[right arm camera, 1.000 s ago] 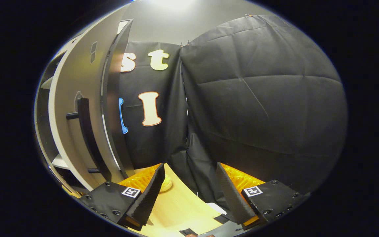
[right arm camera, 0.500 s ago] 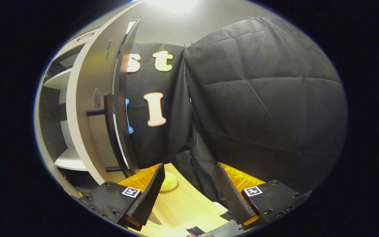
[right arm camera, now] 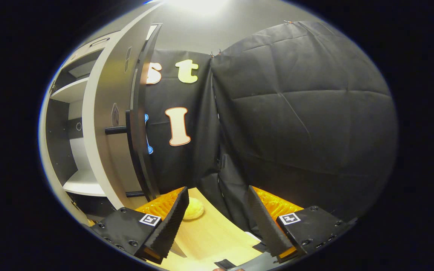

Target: Open the right door of the double-door shoe cabinet with the right hand, and open the left door with the left hand.

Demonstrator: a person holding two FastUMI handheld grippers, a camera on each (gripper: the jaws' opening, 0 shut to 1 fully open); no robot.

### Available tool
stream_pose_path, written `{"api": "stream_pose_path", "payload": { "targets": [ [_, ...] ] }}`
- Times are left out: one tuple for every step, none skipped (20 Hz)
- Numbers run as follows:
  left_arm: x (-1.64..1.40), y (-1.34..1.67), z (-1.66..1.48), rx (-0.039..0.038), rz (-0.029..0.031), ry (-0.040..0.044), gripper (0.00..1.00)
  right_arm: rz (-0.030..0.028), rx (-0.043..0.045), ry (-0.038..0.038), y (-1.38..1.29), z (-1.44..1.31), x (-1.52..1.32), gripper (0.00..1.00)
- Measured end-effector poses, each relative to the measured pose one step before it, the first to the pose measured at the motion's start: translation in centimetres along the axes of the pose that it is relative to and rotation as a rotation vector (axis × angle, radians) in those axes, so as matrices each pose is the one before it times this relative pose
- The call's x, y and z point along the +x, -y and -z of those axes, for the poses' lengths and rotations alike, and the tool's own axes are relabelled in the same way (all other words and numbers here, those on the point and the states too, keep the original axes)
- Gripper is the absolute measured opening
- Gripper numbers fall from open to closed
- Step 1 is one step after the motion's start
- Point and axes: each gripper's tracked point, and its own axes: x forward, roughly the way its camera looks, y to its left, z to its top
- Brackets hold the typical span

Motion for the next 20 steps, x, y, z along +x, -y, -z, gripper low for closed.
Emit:
{"api": "stream_pose_path", "payload": {
  "targets": [
    [0.018,-0.639,0.344,0.01937,-0.01491,0.00301,0.13,-0.00519,-0.00031,-0.00379,-0.035,-0.065,-0.099,0.92],
    [-1.163,-1.008,-0.651,0.02083,-0.03048,0.01988,0.07,-0.00523,-0.00508,-0.00182,-0.039,-0.064,-0.108,0.92],
    [1.152,-1.074,0.233,0.02709,-0.03488,-0.00331,0.02,-0.00676,-0.00839,-0.00115,-0.086,-0.120,-0.194,0.92],
    [0.210,-1.311,0.066,0.02387,-0.03921,-0.00562,0.00,-0.00735,-0.01212,0.00043,-0.029,-0.024,-0.026,0.92],
    [-0.162,-1.101,-0.004,0.00636,-0.03867,0.00262,0.02,-0.00510,-0.01393,0.00112,0.056,-0.086,-0.132,0.92],
    [0.437,0.569,0.078,-0.04442,0.03790,0.00115,0.02,-0.00491,-0.01270,0.00080,-0.109,0.029,-0.078,0.92],
    [-0.236,1.570,-0.489,-0.07149,0.04920,0.00483,0.02,0.00284,-0.00734,-0.00063,0.077,-0.110,-0.143,0.92],
    [0.077,1.063,-0.224,-0.04748,0.00643,0.00671,0.02,0.00159,-0.00165,0.00260,-0.148,-0.094,-0.139,0.92],
    [0.175,0.498,0.109,-0.01161,-0.00922,-0.00198,0.02,-0.00228,0.00061,0.00539,-0.108,-0.252,-0.145,0.92],
    [-0.308,0.250,0.188,-0.00298,-0.00153,-0.00958,0.02,0.00004,-0.00153,0.00509,-0.013,-0.092,-0.037,0.92],
    [-0.163,-0.670,0.016,-0.00536,-0.00640,0.00313,0.02,0.00248,-0.00421,0.00574,0.138,-0.113,0.026,0.92],
    [-0.024,-0.300,-0.141,0.00629,-0.01505,0.00024,0.01,0.00224,-0.00592,0.00662,-0.030,-0.014,0.121,0.92],
    [0.100,-0.121,0.338,0.00718,-0.01062,-0.00521,0.02,0.00064,-0.00720,0.00859,0.059,0.000,0.052,0.92],
    [-0.137,-0.340,0.026,0.00771,-0.02247,-0.00240,0.02,0.00041,-0.00866,0.00721,-0.007,0.110,0.054,0.92],
    [-0.171,-0.281,0.134,0.00821,-0.02388,-0.00328,0.02,-0.00085,-0.00642,0.00497,0.025,0.168,0.172,0.92],
    [-0.450,-0.049,0.088,0.00548,-0.01544,-0.00127,0.02,-0.00475,0.00217,0.00584,0.282,-0.025,0.136,0.92],
    [-0.647,0.302,-0.025,0.00172,-0.01134,0.00818,0.01,-0.00694,0.01202,0.00266,0.343,-0.089,-0.014,0.92],
    [-0.742,0.078,-0.175,-0.00288,-0.02115,0.00754,0.02,-0.00903,0.01658,-0.00693,0.294,-0.043,-0.085,0.98],
    [-0.979,-0.185,-0.108,-0.00136,-0.04006,0.00102,0.01,-0.02038,0.01696,-0.01306,0.148,0.410,-0.047,0.93],
    [-1.019,-0.572,-0.249,0.00349,-0.04396,0.00192,0.01,-0.02605,0.00966,-0.01058,0.368,0.263,-0.048,0.93]
  ]
}}
